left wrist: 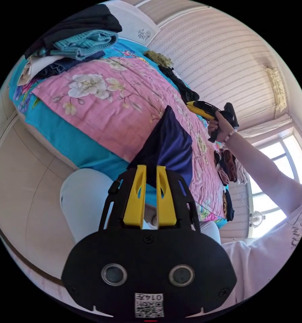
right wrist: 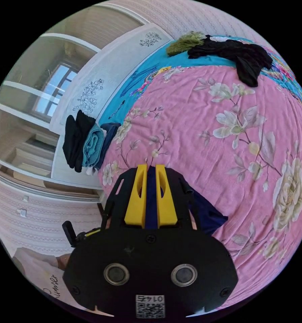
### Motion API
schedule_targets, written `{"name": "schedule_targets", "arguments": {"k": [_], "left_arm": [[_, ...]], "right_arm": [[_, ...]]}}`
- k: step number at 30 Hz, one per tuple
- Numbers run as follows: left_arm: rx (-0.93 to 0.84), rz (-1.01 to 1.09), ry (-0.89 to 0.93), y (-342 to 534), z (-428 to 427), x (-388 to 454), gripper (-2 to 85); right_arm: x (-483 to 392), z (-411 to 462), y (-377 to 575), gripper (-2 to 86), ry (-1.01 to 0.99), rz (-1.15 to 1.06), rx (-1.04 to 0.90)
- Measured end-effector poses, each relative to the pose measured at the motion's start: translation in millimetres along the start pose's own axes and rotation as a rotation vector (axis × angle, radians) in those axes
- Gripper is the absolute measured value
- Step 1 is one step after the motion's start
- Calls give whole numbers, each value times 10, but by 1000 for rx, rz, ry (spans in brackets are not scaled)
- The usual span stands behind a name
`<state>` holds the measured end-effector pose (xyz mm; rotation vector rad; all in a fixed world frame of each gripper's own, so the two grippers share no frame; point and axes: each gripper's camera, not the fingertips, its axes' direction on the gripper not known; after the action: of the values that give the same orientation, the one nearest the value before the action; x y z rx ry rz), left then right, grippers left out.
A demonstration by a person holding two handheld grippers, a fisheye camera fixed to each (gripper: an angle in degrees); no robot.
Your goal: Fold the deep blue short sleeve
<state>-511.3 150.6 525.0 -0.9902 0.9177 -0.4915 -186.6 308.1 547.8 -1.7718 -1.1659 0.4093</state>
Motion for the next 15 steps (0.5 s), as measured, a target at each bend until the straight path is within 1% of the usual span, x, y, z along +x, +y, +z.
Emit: {"name": "schedule_targets", "arguments": {"k": [5,7,8,10,12,13,15], "left_arm": [[62,55,-107,-95,-350,-9,55],[68,103,-150,-141,-391,7,70],[57,130,-155,-186,-360,19,96],[5,171,-122,-271,-258,50,127],[-125,196,-116,-392,-54,96,147],[-164,194,-117,-425,2,100,144],[-278,161,-92,-517,165,84,126]], "right_arm": [[-425,346,-166,106,218,-217,-105],[-625,522,-219,126,286,-318,-129],[-743,648,-255,142,321,-370,-141],[-864,850,-316,160,355,-397,-175],[-920,1114,-366,158,358,-378,-269],[-932,1132,-370,157,356,-371,-257],[-994,1117,-398,108,329,-362,-247]]}}
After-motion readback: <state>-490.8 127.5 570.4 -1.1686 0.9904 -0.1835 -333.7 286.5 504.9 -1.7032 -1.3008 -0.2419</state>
